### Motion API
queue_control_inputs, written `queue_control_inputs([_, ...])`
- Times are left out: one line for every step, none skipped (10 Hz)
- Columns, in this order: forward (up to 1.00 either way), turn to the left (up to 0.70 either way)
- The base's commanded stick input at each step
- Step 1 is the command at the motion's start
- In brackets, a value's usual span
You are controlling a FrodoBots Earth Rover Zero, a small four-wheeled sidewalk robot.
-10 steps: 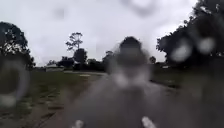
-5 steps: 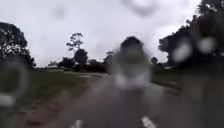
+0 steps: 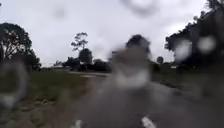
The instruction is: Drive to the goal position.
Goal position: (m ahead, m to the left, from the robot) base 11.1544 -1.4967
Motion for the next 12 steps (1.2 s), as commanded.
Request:
queue_control_inputs([0.85, 0.0])
queue_control_inputs([0.85, 0.0])
queue_control_inputs([0.85, 0.0])
queue_control_inputs([0.85, 0.0])
queue_control_inputs([0.85, 0.0])
queue_control_inputs([0.85, 0.0])
queue_control_inputs([0.85, 0.0])
queue_control_inputs([0.85, 0.0])
queue_control_inputs([0.85, 0.0])
queue_control_inputs([0.85, 0.0])
queue_control_inputs([0.85, 0.0])
queue_control_inputs([0.85, 0.0])
